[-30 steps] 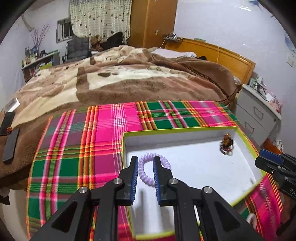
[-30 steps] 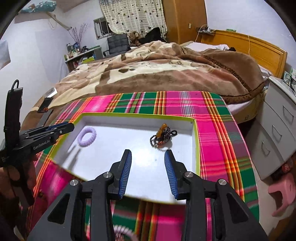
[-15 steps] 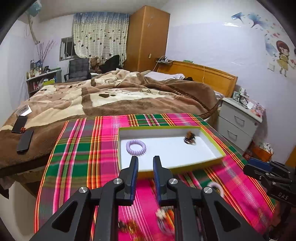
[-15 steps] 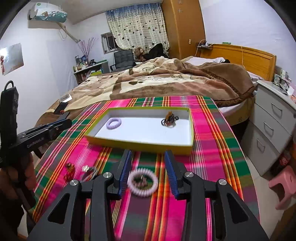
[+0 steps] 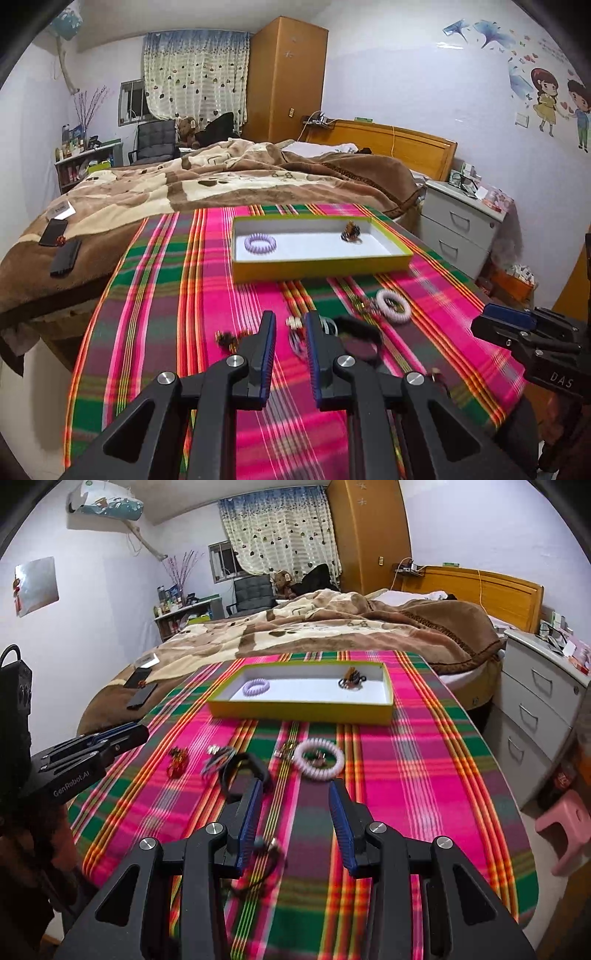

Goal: Organize jewelry
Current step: 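Withdraw both open tools from the box back over the cloth, then grasp the flower hair clip with the left tool while the right tool grasps the black hair band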

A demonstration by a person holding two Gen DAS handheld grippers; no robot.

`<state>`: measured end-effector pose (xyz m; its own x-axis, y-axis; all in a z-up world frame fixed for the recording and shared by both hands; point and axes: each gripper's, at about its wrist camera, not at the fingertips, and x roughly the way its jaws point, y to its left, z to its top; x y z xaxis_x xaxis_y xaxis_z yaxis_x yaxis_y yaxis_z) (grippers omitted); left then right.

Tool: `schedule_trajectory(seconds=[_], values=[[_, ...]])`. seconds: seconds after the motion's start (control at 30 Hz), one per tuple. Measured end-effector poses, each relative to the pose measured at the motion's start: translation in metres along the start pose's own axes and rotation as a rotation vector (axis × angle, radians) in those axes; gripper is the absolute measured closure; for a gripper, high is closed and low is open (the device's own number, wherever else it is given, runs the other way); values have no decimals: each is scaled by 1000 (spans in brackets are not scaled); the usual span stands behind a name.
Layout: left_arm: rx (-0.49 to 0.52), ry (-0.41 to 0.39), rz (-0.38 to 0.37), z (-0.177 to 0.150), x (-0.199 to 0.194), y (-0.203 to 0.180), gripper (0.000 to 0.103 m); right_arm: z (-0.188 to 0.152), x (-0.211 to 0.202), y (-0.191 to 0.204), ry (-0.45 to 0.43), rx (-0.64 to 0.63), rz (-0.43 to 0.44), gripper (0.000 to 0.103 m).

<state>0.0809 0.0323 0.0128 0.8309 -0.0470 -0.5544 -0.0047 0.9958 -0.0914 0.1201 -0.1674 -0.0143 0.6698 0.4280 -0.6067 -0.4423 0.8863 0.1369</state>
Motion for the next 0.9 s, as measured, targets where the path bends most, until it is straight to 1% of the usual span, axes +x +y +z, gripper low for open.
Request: schedule_trajectory(seconds=[0.23,0.43,0.63,0.9], values=[[7,4,1,-16,-13,-5,88,-19,-7,6,29,-7,-7,65],[14,5,-4,-20,-17,-8,88,-25,-8,8,37,-9,-7,65],[15,13,-10,-22,-15,-8,88,-29,-4,8,53,-9,-7,65],[10,46,-19,-25,0,-6,88,-33,13,8,100,-10,-2,65]])
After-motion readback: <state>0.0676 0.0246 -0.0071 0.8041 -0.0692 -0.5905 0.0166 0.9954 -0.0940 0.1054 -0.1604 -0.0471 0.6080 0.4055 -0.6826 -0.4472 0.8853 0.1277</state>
